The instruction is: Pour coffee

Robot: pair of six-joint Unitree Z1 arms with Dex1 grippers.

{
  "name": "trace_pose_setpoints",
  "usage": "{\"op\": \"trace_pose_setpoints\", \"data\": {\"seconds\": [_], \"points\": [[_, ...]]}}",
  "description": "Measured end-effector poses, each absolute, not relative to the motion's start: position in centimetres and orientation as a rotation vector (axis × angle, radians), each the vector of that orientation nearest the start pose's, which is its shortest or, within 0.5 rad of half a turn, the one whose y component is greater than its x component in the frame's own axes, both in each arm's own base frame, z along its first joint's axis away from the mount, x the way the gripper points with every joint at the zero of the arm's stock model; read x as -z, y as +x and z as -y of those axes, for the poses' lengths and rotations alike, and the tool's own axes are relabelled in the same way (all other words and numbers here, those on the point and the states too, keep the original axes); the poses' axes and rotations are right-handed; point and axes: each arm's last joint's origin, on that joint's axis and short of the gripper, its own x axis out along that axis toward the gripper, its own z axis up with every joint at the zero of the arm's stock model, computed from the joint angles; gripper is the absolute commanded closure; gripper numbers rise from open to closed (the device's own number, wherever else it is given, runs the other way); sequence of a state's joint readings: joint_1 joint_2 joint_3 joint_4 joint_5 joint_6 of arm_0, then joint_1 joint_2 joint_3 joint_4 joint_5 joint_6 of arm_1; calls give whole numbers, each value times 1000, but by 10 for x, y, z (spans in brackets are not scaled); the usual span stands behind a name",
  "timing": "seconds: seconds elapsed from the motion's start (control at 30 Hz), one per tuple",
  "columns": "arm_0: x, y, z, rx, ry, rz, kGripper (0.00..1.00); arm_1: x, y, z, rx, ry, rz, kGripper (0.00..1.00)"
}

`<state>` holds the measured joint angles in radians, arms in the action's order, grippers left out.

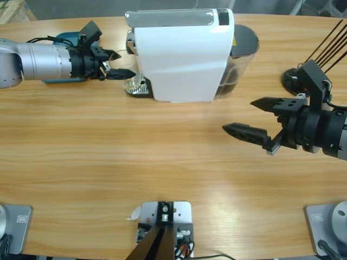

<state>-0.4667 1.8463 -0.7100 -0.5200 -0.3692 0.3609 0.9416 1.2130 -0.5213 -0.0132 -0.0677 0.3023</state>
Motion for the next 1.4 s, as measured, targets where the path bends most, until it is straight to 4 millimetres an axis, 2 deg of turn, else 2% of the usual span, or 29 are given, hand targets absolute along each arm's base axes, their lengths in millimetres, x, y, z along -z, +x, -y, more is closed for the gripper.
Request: {"op": "trace_pose_setpoints", "data": {"seconds": [0.67, 0.73, 0.77, 0.83, 0.87, 0.9, 1.4], "points": [[-199, 292, 178, 943, 368, -469, 992, -270, 98, -127, -723, -59, -685, 0], [-199, 292, 179, 942, 368, -470, 788, -270, 98, -127, -723, -60, -685, 0], [-199, 292, 179, 942, 368, -470, 643, -270, 98, -127, -723, -61, -686, 0], [-199, 293, 179, 942, 367, -470, 184, -270, 98, -127, -723, -63, -686, 0], [-199, 293, 179, 941, 365, -471, 54, -270, 98, -127, -723, -64, -686, 0], [-199, 295, 180, 940, 364, -471, 9, -270, 98, -127, -723, -64, -686, 0], [-198, 294, 181, 950, 303, -495, 18, -270, 98, -127, -722, -67, -690, 0]]}}
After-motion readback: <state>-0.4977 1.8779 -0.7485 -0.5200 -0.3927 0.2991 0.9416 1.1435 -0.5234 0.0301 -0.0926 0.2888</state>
